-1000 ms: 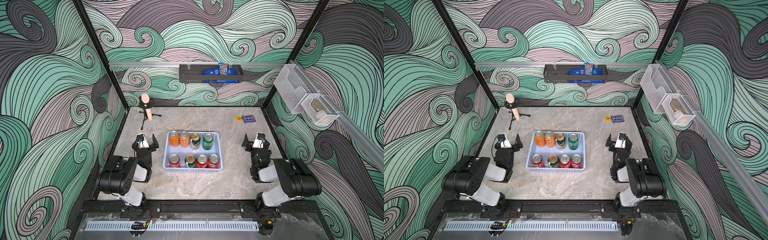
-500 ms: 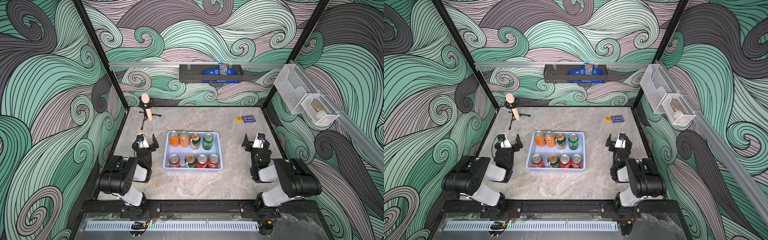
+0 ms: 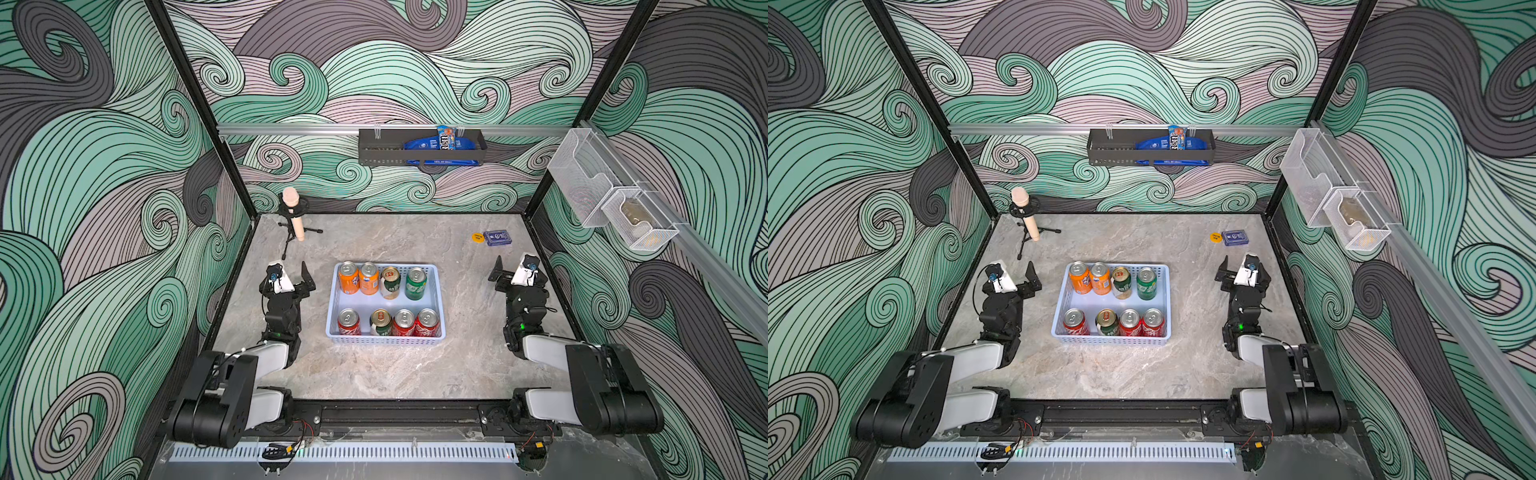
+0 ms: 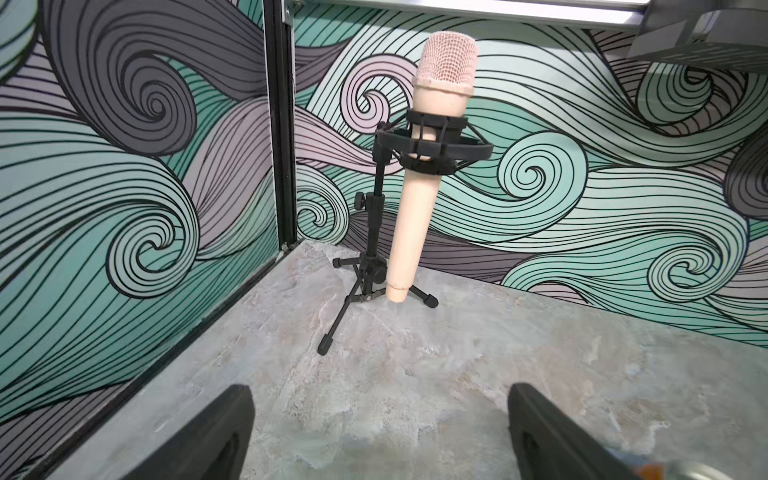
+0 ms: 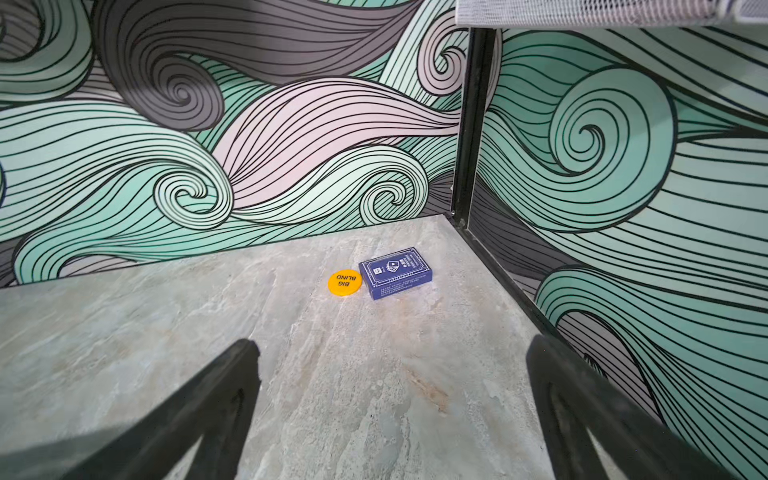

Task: Take out the drinks from the basket
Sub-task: Pick up the drink from the basket.

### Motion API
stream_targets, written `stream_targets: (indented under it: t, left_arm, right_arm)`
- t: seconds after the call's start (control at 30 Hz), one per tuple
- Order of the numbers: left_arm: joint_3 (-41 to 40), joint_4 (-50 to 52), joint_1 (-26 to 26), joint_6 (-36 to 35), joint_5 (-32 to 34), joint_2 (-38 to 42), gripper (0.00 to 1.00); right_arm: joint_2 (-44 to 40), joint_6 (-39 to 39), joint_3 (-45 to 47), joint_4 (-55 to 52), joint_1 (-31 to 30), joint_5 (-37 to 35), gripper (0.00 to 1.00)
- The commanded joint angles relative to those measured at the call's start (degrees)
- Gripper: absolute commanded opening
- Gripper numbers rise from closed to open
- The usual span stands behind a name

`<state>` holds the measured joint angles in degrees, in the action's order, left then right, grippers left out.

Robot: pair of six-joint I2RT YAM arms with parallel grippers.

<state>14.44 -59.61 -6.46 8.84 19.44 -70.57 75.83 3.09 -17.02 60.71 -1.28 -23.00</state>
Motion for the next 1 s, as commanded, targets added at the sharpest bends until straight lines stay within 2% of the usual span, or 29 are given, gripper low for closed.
stream_targets:
  t: [0.0,0.1,0.23,0.33,0.43,0.57,0.73,0.8,0.97]
  left_arm:
    - [6.0,16.5,-0.6,7.9,-5.9,5.4,0.96]
    - [10.3,28.1,-0.8,13.3,-7.8,10.2,0.96]
    - [14.3,41.3,-0.8,23.6,-8.3,15.4,0.97]
    - [15.5,49.2,-0.8,26.9,-14.2,18.2,0.97]
    - [14.8,53.3,-0.9,30.3,-21.0,20.6,0.97]
    - [15.1,57.3,-1.7,30.3,-27.4,22.6,0.97]
    - [18.0,66.2,-2.4,26.9,-33.7,24.8,0.97]
    - [18.6,67.4,-2.6,26.3,-36.3,25.9,0.97]
    - [19.8,69.2,-3.0,27.1,-40.7,27.4,0.97]
  right_arm:
    - [-2.1,7.2,-4.8,-18.1,-0.4,-4.3,1.00]
    - [-3.4,10.3,-10.5,-30.6,-1.0,-2.2,1.00]
    - [-8.8,13.5,-10.6,-36.4,-2.7,1.6,1.00]
    - [-13.4,18.0,-11.5,-41.5,-4.4,8.0,1.00]
    - [-16.1,19.2,-13.7,-47.0,-9.4,7.6,1.00]
    - [-16.0,18.9,-18.9,-56.9,-15.7,9.2,1.00]
    - [-17.8,19.9,-22.3,-66.7,-23.1,10.0,0.99]
    - [-19.3,21.2,-22.0,-68.9,-25.0,9.4,0.98]
    - [-21.3,23.8,-20.4,-69.8,-27.7,16.4,0.92]
